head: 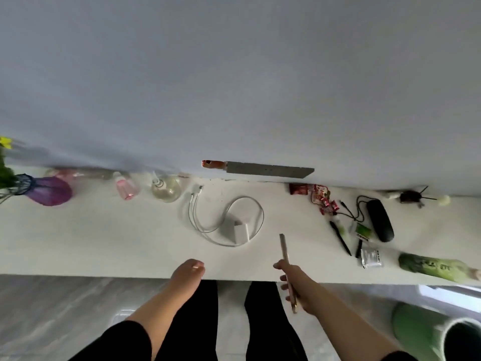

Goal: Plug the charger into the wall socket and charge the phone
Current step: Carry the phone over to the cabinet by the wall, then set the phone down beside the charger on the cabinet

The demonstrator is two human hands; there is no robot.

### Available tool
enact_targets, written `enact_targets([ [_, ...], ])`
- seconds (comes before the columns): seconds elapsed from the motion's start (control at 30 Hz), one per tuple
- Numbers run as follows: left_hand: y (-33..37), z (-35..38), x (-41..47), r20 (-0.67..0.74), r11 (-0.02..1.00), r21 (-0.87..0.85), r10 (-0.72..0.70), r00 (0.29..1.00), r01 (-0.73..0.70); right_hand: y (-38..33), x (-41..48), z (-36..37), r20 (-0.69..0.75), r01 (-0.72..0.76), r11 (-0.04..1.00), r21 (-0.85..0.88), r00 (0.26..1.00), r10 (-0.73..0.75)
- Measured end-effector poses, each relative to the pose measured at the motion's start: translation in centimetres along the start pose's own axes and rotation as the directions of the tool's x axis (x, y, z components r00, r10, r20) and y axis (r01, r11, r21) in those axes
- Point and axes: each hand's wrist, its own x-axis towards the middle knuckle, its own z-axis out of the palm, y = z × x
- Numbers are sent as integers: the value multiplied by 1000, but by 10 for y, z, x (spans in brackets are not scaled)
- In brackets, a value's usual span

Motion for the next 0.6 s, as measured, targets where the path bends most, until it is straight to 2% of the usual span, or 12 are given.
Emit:
enact_targets([
  [0.07, 15, -4, 2, 4, 996, 66, 60, 998, -60, 4, -2, 4, -26, -5, 1000, 11, 1000, 5],
  [0.13, 21, 18, 64, 69, 968, 220, 108, 992, -121, 12, 54, 10, -72, -62, 997, 40, 995, 64],
  [0.27, 32, 28, 85, 87, 858, 449, 235, 968, -249, 10, 62, 21, -222, -34, 999, 6, 974, 34],
  [0.4, 30, 63, 132, 113, 714, 644, 269, 957, -277, 2, 114, 12, -336, -38, 999, -12, 941, 31],
  [0.5, 24, 95, 158, 63, 668, 710, 254, 965, -222, 1, 152, -2, -445, -62, 978, -197, 895, -33],
  [0.6, 16, 117, 177, -11, 700, 701, 205, 979, -138, 3, 185, -14, -510, -87, 927, -364, 852, -120],
])
